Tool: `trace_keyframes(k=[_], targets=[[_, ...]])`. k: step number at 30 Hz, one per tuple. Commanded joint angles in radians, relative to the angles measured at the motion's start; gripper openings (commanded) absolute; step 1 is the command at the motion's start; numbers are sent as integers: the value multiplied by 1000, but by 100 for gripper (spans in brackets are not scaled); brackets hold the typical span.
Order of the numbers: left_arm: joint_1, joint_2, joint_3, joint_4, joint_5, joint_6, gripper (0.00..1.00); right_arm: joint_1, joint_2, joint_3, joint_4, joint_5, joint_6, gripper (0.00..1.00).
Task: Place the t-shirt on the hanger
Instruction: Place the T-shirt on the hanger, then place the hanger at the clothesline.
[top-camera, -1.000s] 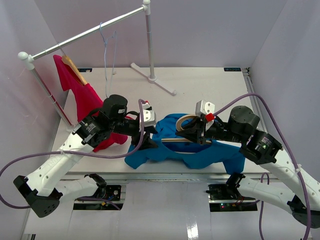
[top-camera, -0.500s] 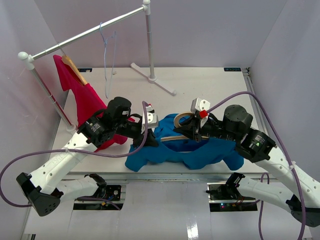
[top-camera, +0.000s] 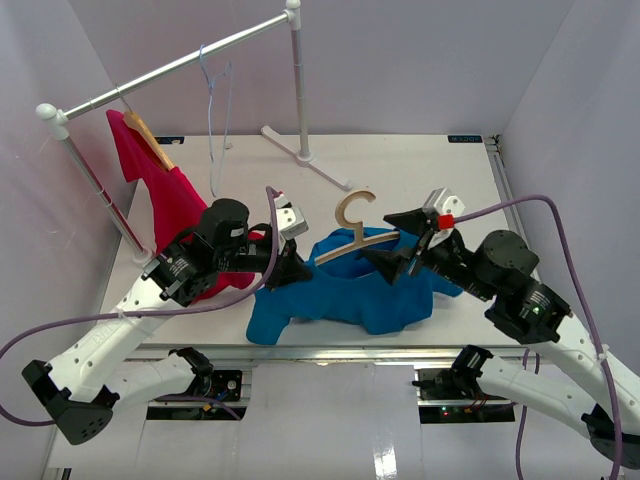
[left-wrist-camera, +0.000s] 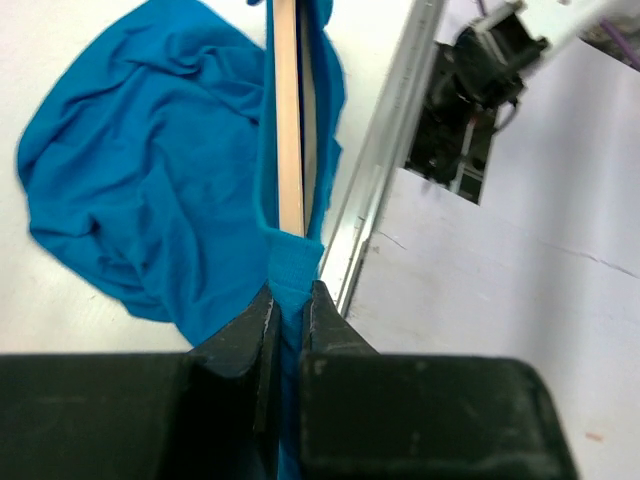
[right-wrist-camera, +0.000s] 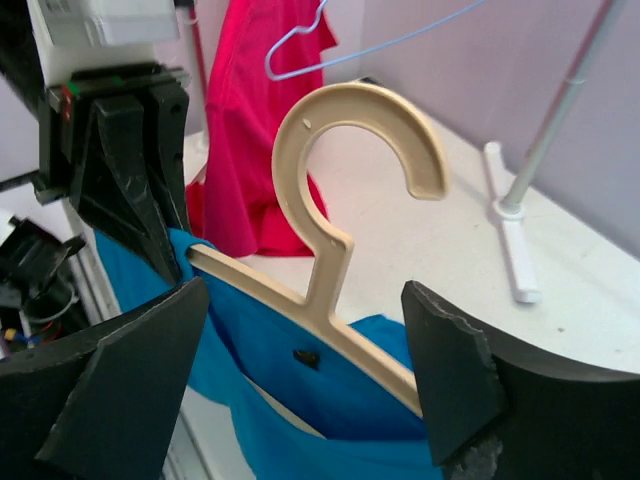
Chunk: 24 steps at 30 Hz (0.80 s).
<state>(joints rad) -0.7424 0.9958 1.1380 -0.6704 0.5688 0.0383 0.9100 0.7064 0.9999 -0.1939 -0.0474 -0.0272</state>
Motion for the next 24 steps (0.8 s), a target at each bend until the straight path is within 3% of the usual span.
trace_keyframes(k=[1,6,13,17,22,24], targets=[[3,-75,-32,68,-197,-114,0,2,-63,-2,60,126,62,87],[3,-88,-40,52,-391,-204,0,2,-133,-24,56,236,72,89],[5,20,86,-86,-741,-365,0,1,-222,-63,40,323,79,90],[5,25,122,-134,-844,-432,0,1,-250,-73,19,348,72,90],[6,-39,115,-241,-1071,-507,0,1,-278,-76,-33,358,53,90],[5,-42,117,-219,-1065,-508,0,3,-286,-81,-33,362,49,90]])
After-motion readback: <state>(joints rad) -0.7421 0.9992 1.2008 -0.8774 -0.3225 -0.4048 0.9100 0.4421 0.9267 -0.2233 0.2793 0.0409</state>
